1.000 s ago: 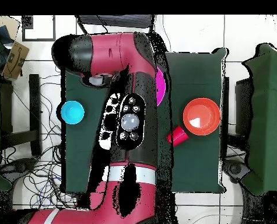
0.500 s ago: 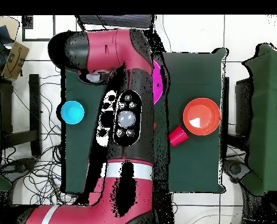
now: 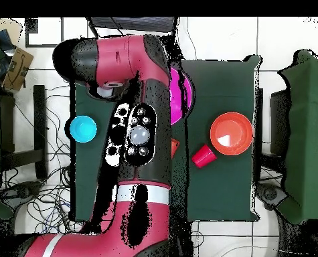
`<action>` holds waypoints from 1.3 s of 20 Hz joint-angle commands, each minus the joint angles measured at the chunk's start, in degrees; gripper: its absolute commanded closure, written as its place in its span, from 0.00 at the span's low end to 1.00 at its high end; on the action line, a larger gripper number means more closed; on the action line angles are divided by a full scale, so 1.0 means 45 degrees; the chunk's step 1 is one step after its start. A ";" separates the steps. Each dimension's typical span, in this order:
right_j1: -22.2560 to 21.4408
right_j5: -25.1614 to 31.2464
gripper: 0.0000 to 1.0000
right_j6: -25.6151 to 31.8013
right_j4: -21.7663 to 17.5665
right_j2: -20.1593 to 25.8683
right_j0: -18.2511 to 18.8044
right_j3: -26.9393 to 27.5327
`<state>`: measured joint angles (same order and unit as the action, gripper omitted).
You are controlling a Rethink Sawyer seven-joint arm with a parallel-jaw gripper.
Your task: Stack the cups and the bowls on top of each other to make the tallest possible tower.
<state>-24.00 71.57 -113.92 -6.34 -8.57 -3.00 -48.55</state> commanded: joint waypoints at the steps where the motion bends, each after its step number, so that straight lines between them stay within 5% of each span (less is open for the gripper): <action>1: 0.0367 0.0992 1.00 -0.0418 -0.0326 0.0529 -0.0171 -0.0453; 9: 0.0321 0.0730 1.00 -0.0384 -0.0140 0.0504 -0.0167 -0.0775; 10: 0.0313 0.0660 0.00 -0.0354 -0.0161 0.0502 -0.0172 -0.0781; 26: 0.0232 0.0688 0.00 -0.0084 -0.0001 0.0694 -0.0012 -0.0764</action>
<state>-24.00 71.73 -113.92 -6.32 -9.60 -3.33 -48.54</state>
